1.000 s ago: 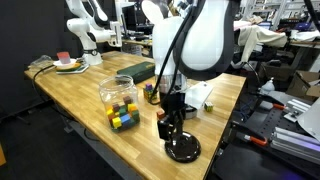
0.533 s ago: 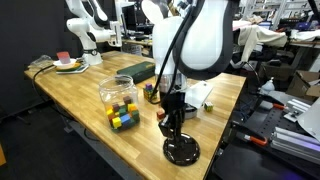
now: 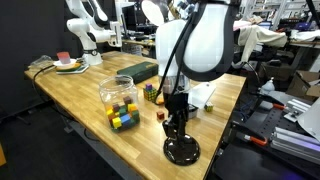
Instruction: Pick up the lid and close the bowl
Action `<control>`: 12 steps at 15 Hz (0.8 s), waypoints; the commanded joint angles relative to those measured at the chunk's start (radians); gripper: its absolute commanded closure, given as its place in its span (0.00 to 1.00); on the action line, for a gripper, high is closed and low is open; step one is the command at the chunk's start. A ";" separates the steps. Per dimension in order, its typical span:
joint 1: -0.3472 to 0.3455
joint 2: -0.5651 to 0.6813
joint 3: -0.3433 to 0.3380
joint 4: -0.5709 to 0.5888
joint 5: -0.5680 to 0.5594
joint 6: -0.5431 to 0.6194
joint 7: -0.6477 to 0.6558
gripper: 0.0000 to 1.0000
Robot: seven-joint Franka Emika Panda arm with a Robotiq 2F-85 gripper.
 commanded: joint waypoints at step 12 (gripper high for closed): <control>-0.003 -0.001 0.004 -0.006 -0.011 -0.011 -0.006 0.92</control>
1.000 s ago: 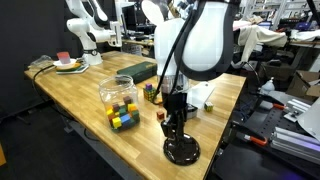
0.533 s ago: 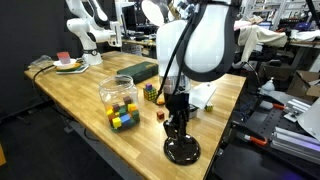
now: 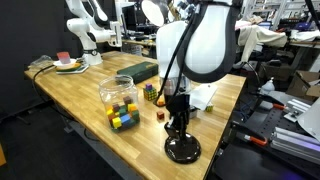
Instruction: Pick up the lid and close the bowl
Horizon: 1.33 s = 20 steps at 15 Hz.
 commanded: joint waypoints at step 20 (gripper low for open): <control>-0.073 -0.314 -0.145 -0.064 -0.047 0.008 0.120 0.92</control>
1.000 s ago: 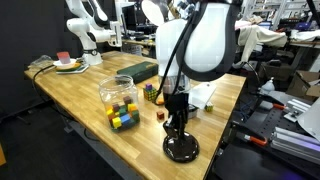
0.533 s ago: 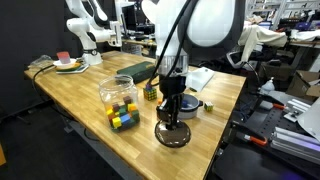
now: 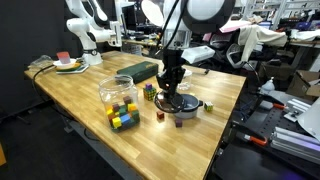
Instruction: Pick up the lid and close the bowl
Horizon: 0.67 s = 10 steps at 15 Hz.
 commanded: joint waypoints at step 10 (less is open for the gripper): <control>-0.089 0.002 -0.084 0.013 0.003 -0.056 0.120 0.92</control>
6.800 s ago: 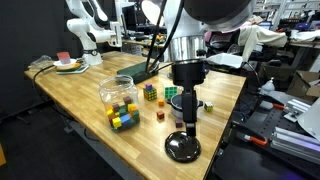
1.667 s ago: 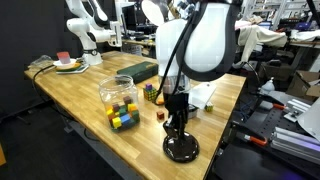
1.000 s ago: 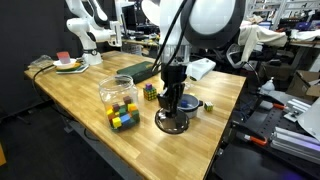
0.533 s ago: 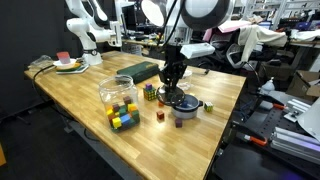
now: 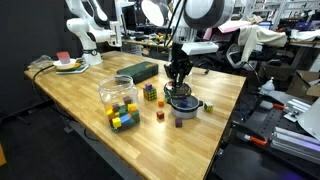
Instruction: Pick up the lid and close the bowl
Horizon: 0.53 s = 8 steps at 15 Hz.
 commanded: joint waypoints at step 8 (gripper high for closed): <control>-0.021 0.067 0.009 0.019 0.015 -0.043 0.036 0.92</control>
